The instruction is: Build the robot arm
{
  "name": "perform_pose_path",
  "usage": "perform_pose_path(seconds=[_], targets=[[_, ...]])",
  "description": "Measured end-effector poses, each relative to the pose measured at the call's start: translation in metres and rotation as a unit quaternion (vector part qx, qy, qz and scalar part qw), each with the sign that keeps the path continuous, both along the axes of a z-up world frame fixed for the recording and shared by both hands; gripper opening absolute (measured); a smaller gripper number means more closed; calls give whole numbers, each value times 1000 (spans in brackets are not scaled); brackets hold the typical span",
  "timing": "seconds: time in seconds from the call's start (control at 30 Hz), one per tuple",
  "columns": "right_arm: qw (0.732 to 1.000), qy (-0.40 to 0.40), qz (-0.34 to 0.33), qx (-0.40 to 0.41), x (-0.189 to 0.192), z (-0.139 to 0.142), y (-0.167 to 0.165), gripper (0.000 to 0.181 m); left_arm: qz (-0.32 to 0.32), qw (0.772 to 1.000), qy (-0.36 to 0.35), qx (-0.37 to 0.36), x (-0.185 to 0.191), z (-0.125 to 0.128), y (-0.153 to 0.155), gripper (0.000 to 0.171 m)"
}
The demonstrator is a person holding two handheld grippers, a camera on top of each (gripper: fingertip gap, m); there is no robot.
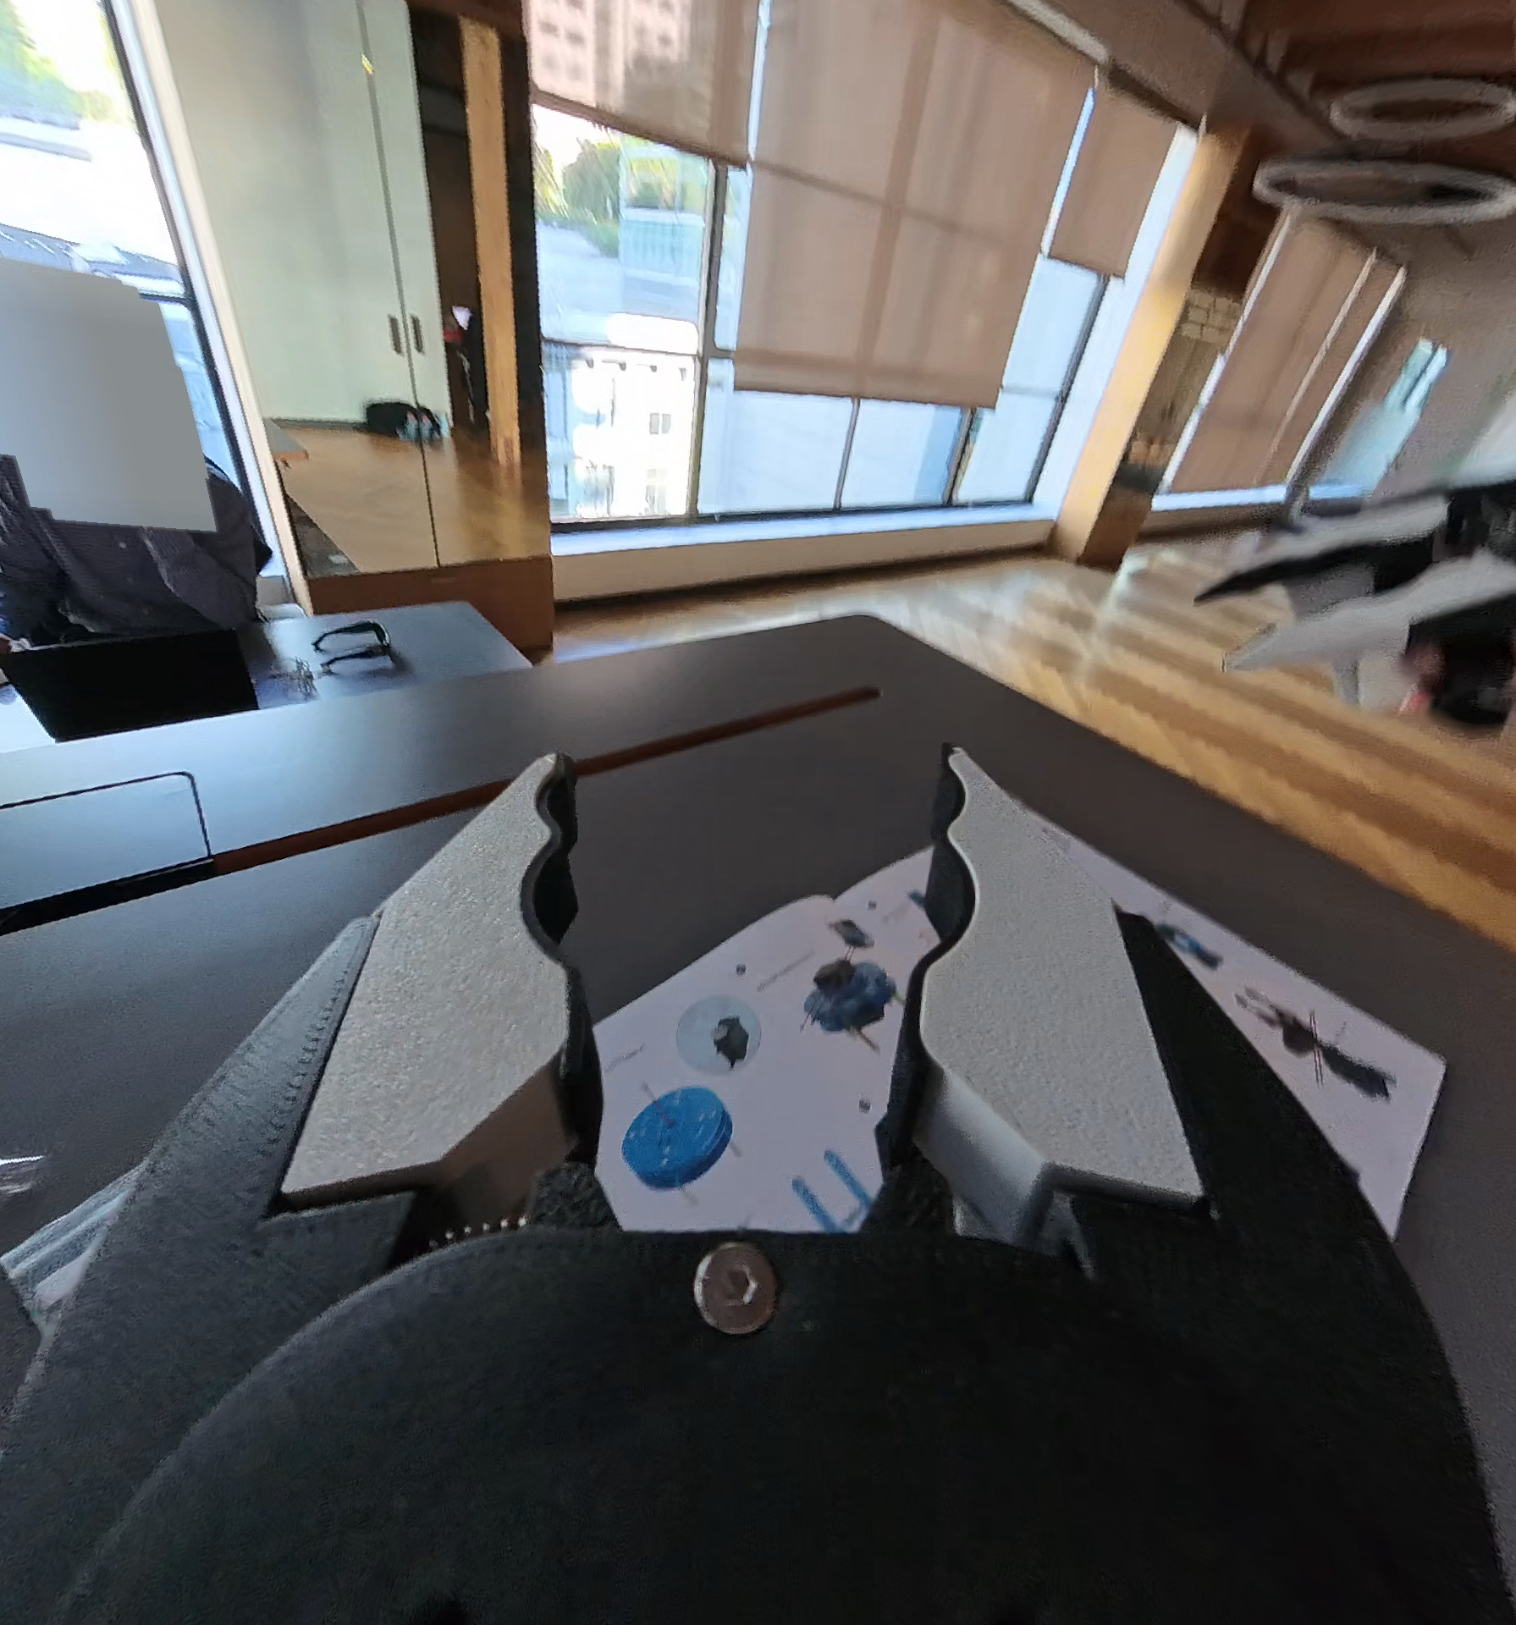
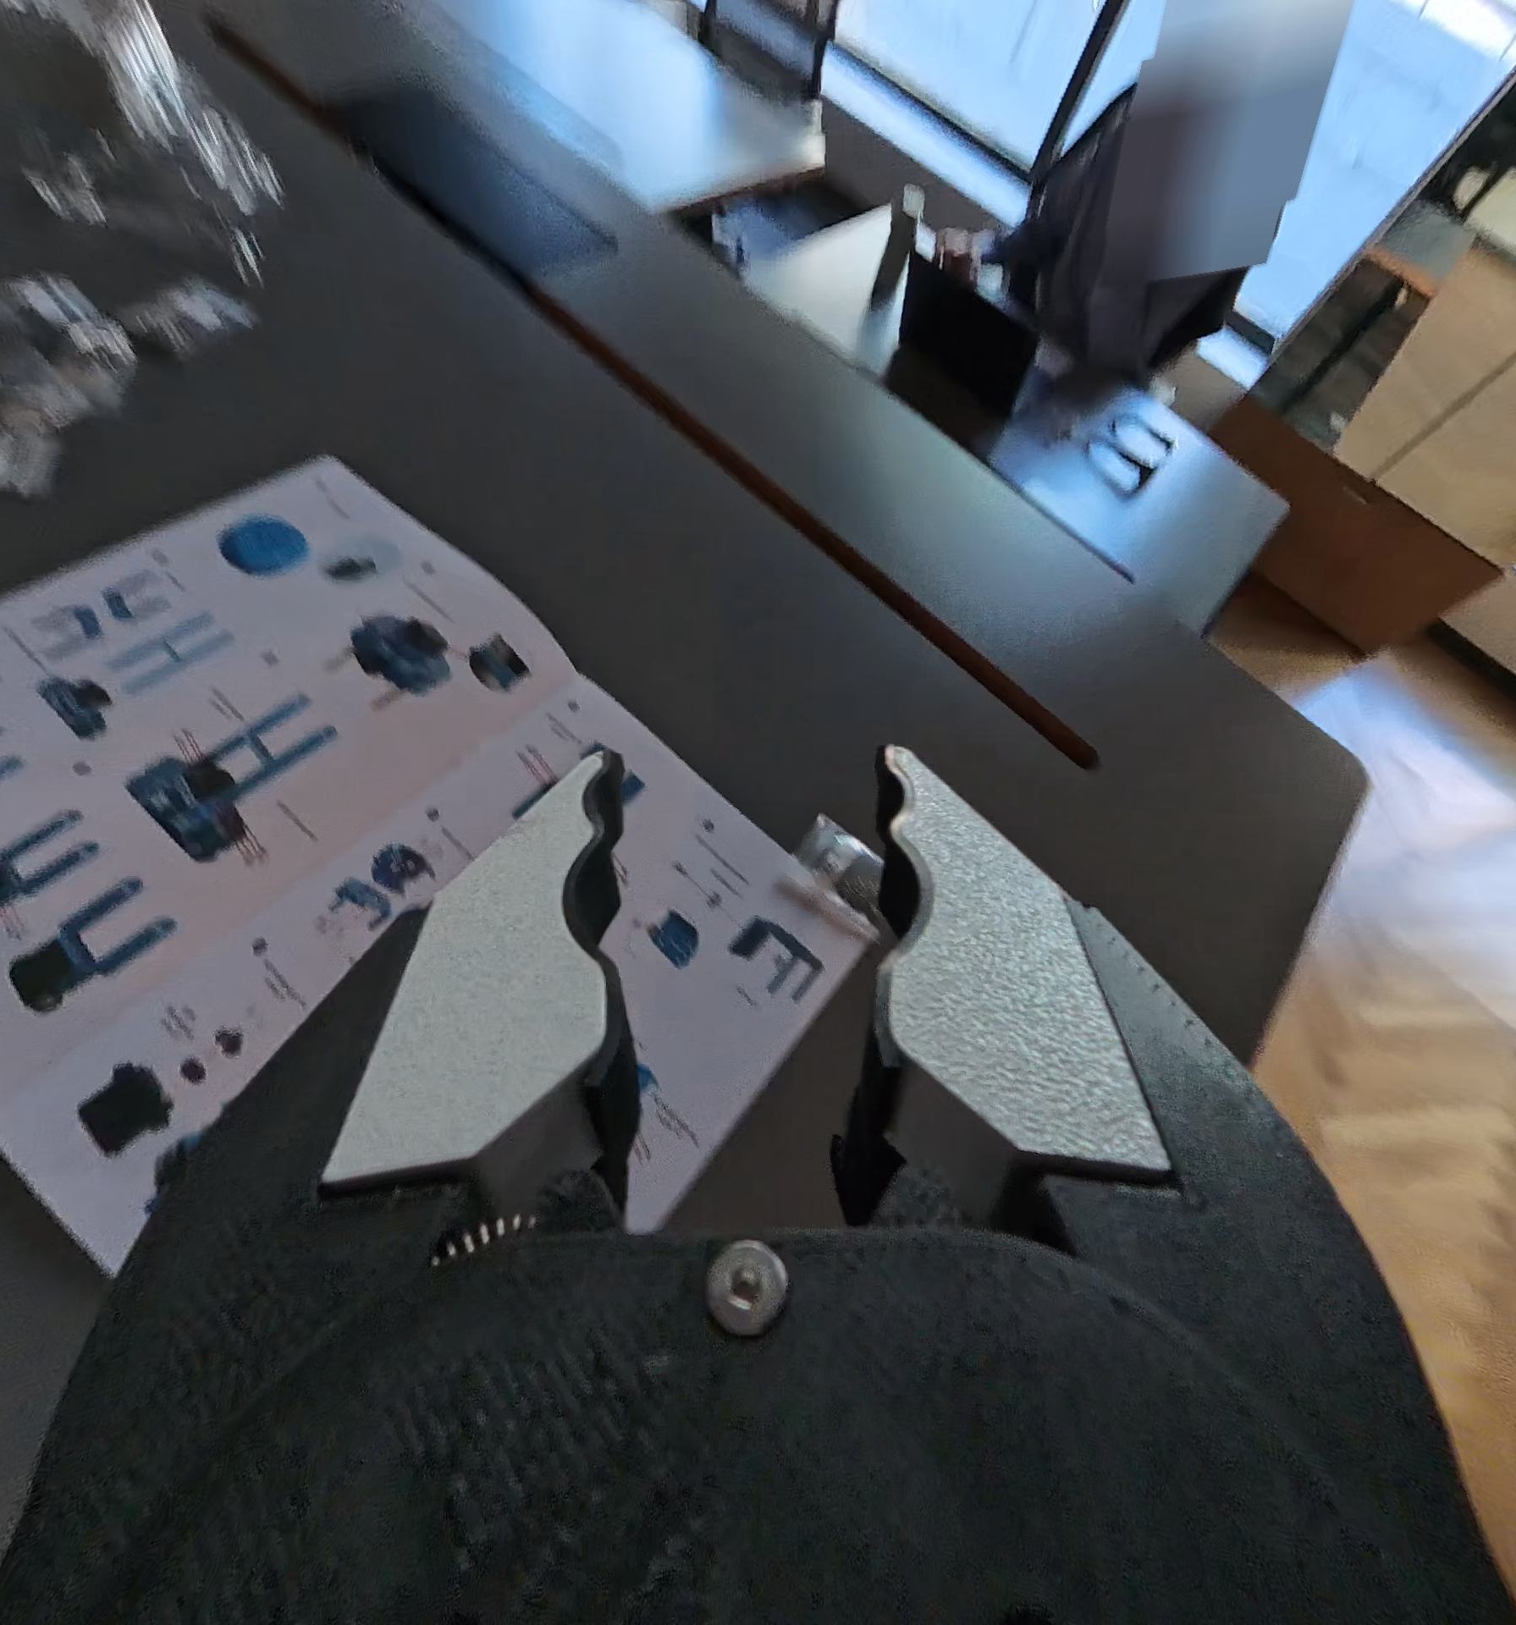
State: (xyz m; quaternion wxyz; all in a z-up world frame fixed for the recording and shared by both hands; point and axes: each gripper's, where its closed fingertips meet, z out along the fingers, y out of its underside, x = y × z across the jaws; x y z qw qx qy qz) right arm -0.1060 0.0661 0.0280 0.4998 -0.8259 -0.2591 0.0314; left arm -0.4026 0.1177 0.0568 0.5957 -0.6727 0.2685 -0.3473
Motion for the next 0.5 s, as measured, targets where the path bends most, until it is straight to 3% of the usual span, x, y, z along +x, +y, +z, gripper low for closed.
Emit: perform_pose_path(seconds=[0.13, 0.23, 0.4, 0.5], targets=[[985, 115, 1, 129, 6, -21, 8, 59, 46, 999, -7, -1, 8, 3, 18, 82], [978, 188, 1, 95, 15, -61, 15, 53, 97, 994, 49, 12, 9, -17, 33, 81], [988, 69, -60, 126, 71, -93, 29, 44, 138, 984, 108, 9, 6, -72, 45, 71], [986, 74, -92, 114, 91, -105, 40, 40, 163, 978, 127, -29, 1, -95, 53, 71]])
